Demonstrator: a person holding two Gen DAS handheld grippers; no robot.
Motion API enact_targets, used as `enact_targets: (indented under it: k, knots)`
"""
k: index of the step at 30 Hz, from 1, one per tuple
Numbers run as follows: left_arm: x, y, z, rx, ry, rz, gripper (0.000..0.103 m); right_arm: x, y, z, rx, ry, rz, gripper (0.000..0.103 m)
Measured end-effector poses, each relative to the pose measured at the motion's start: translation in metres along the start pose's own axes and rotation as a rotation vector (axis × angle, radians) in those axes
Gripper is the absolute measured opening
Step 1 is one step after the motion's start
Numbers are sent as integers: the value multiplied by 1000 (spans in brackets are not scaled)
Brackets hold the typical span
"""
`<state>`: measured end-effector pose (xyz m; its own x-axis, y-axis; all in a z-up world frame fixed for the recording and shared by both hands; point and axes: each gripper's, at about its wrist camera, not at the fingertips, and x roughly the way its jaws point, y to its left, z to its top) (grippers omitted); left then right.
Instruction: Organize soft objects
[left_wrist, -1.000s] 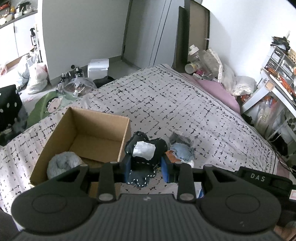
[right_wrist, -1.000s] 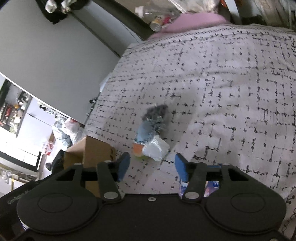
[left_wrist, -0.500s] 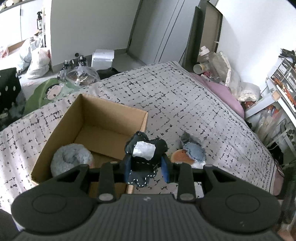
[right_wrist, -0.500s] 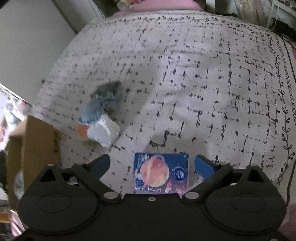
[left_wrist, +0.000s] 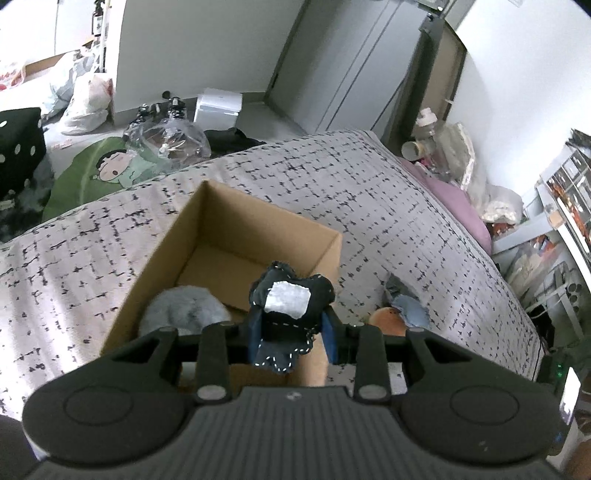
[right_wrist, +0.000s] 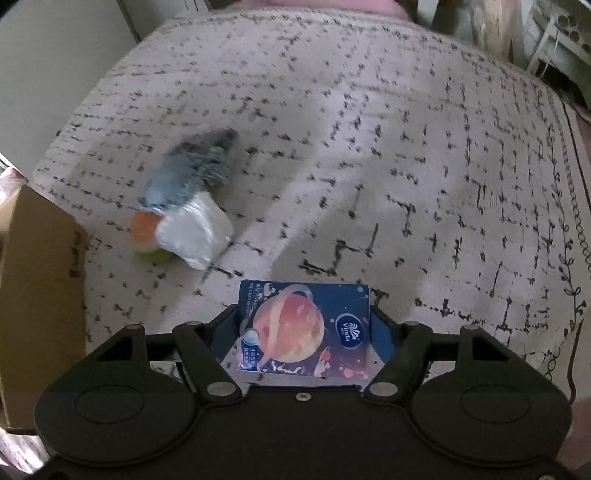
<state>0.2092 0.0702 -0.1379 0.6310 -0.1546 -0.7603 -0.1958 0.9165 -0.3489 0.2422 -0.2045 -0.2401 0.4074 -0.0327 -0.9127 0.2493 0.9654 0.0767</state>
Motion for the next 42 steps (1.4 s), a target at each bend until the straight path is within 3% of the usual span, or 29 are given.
enact_targets:
  k: [10, 16, 21, 31, 42]
  knots:
    - [7, 19, -3, -21, 77, -26, 36, -38, 22, 9, -26, -123, 92, 70]
    - [7, 35, -4, -63, 132, -40, 46, -54, 32, 12, -35, -167, 147, 70]
    - [-5, 44, -6, -62, 103, -51, 56, -68, 46, 12, -60, -199, 198, 70]
    - [-17, 63, -1, -78, 87, -54, 57, -96, 82, 7, -117, -244, 318, 70]
    - [-26, 82, 2, -84, 78, -50, 57, -93, 141, -10, -221, -197, 364, 71]
